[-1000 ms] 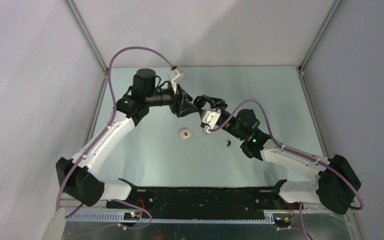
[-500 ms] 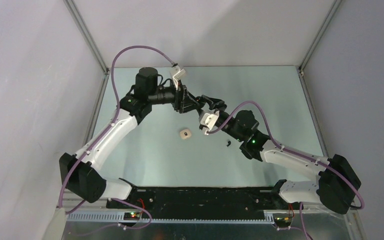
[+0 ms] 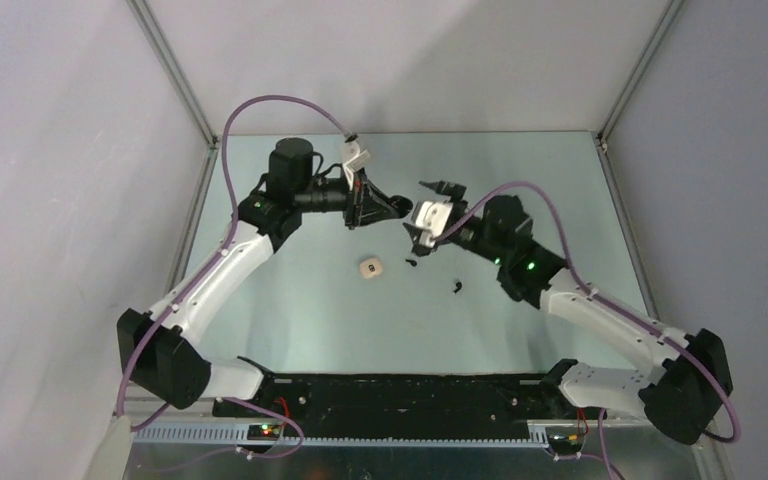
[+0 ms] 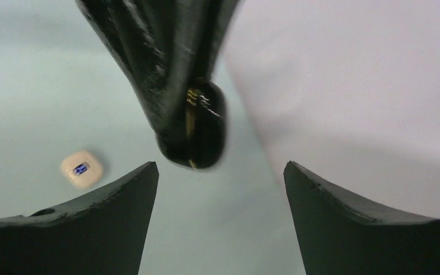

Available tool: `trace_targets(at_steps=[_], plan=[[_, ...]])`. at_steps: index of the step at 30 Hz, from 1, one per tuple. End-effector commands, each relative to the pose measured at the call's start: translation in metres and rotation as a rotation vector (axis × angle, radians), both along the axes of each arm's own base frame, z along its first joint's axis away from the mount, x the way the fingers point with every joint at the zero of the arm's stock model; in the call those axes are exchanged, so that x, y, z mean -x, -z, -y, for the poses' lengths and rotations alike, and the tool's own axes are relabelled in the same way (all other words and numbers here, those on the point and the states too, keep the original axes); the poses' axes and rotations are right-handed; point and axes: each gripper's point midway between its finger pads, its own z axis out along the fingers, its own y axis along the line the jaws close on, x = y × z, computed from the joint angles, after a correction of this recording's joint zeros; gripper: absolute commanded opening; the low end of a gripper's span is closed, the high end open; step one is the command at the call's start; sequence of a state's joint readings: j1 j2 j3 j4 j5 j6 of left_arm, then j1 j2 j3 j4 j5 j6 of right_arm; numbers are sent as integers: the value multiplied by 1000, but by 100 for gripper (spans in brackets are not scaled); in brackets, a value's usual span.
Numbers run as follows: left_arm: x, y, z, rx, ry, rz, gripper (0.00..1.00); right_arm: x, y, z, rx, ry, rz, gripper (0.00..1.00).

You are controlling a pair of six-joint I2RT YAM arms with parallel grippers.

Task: Insert the wireless bluetooth earbuds into the charging case
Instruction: Pick up the charging case at the center of the board, then open the charging case.

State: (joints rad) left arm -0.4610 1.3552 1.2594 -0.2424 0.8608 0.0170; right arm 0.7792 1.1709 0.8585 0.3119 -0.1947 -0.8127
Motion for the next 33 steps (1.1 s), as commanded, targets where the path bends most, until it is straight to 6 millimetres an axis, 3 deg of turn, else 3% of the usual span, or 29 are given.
trace_targets(at_steps=[1, 2, 3, 4, 5, 8, 13, 21, 33], plan=[[13, -20, -17, 14, 111, 312, 0, 42, 3, 19, 61, -181, -376, 86], [15, -15, -19, 4, 139, 364, 0, 46, 6, 28, 89, -183, -462, 87], [19, -16, -21, 10, 164, 400, 0, 57, -8, 25, 81, -252, -487, 87], [20, -10, -23, -1, 181, 442, 0, 69, 5, 28, 116, -294, -587, 88], [23, -11, -24, 1, 194, 464, 0, 70, -3, 30, 113, -307, -600, 88], [26, -5, -23, 3, 237, 511, 0, 84, 4, 26, 137, -380, -703, 86], [28, -2, -21, 8, 285, 571, 0, 74, 8, 6, 147, -407, -711, 79], [29, 4, -21, 7, 294, 562, 0, 39, 4, -22, 80, -350, -737, 72], [28, 6, -18, 16, 316, 560, 0, 17, -23, -22, -41, -318, -762, 60]])
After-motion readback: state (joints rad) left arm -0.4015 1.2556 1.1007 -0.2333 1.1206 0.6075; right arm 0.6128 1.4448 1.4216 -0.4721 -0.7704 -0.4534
